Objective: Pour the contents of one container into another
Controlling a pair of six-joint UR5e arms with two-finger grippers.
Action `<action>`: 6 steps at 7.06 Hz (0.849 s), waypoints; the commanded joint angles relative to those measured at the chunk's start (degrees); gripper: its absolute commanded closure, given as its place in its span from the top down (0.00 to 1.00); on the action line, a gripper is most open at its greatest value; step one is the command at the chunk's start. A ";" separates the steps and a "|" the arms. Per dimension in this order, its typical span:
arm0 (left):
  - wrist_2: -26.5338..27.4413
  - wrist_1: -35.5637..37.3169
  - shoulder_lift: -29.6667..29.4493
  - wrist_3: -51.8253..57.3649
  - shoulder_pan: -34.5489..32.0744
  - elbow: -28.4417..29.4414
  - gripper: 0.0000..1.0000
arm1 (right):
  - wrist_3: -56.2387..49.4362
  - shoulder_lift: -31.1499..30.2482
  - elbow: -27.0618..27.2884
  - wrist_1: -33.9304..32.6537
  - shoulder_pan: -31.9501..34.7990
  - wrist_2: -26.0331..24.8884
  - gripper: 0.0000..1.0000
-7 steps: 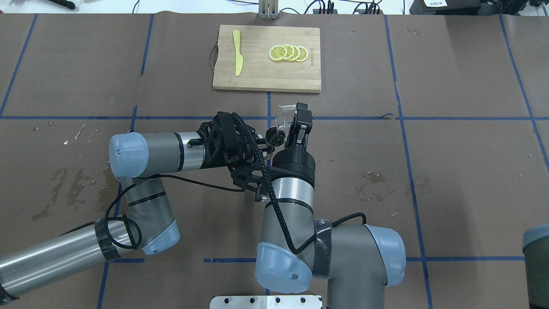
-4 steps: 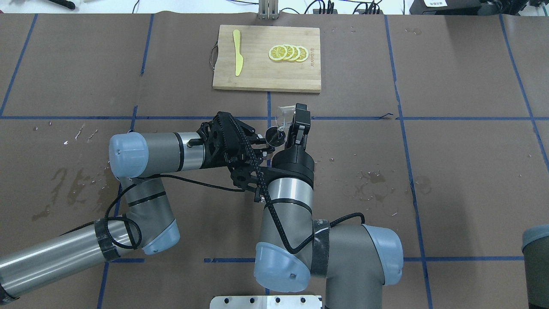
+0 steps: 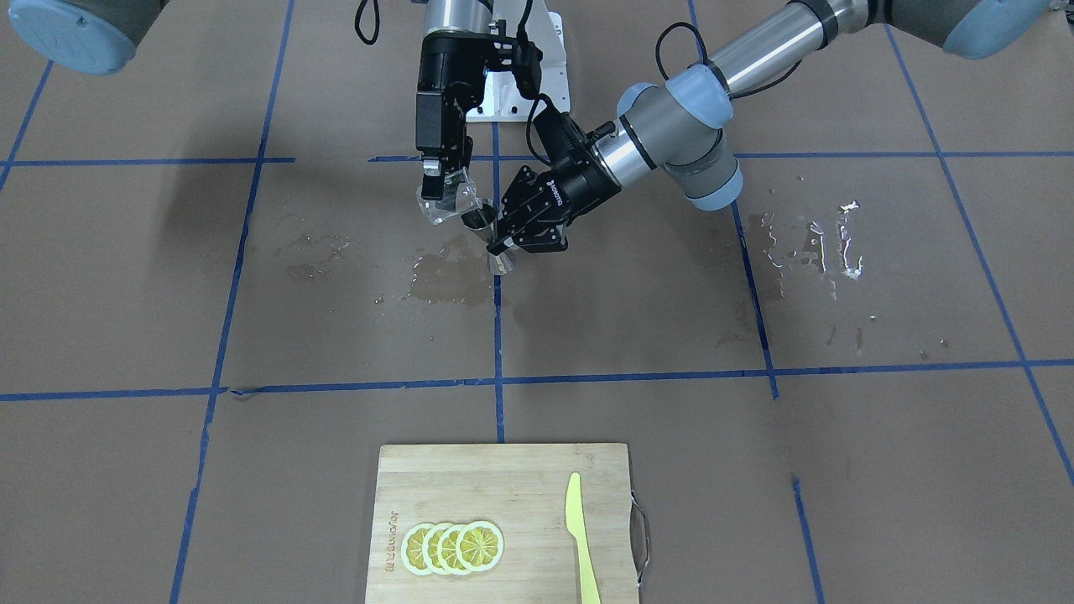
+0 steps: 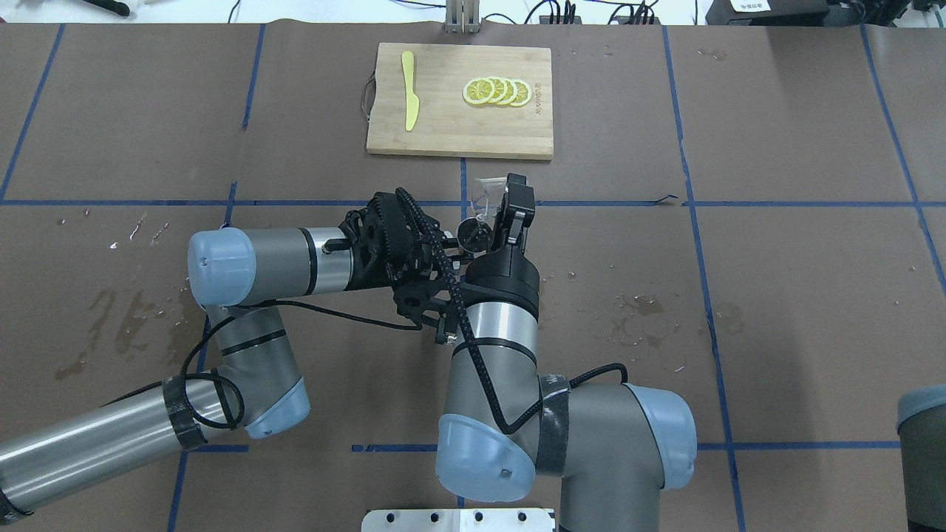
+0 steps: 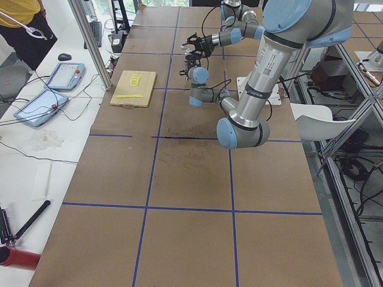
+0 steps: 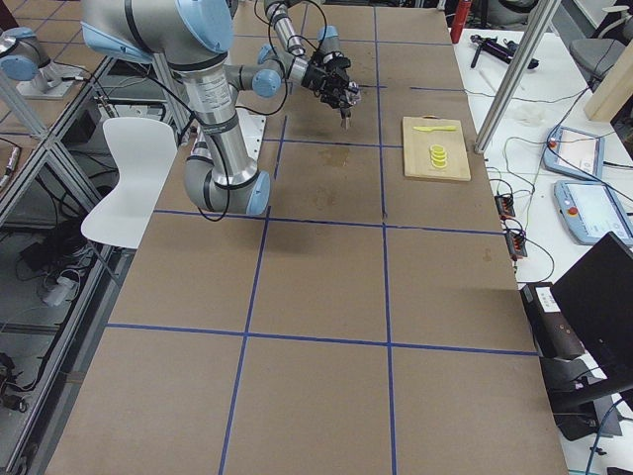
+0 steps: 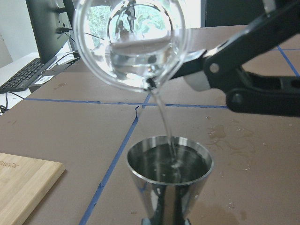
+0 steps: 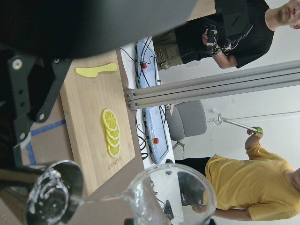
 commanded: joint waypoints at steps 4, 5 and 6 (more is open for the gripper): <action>0.00 -0.18 0.09 0.00 -0.09 0.00 0.00 | 6.10 -7.62 2.43 18.75 3.32 6.31 0.00; -0.09 -0.26 0.09 -0.78 -0.17 0.00 0.00 | 10.92 -9.03 2.52 21.04 4.29 8.85 0.00; -0.09 -0.35 0.09 -3.31 -0.18 -0.09 0.00 | 15.32 -10.87 2.78 23.67 5.08 10.45 0.00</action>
